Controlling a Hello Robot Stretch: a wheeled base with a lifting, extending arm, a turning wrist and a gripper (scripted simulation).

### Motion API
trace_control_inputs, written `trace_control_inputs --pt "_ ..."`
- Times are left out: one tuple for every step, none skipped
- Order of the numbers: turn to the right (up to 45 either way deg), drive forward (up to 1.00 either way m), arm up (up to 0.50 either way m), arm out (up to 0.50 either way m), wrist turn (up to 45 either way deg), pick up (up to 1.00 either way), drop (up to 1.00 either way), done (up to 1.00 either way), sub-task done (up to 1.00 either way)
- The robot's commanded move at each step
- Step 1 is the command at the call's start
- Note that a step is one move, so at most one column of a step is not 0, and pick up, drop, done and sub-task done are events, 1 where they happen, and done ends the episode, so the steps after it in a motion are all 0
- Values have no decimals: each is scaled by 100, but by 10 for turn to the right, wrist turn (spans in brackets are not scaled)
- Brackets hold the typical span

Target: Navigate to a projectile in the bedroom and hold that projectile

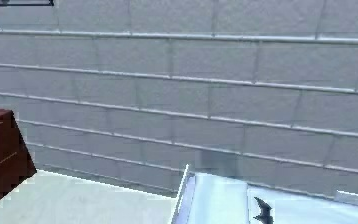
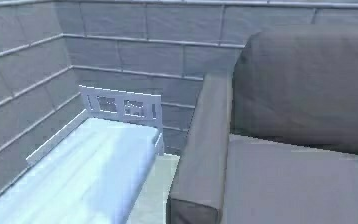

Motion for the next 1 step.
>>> trace_control_inputs --pt "-450 0 0 0 0 0 0 0 0"
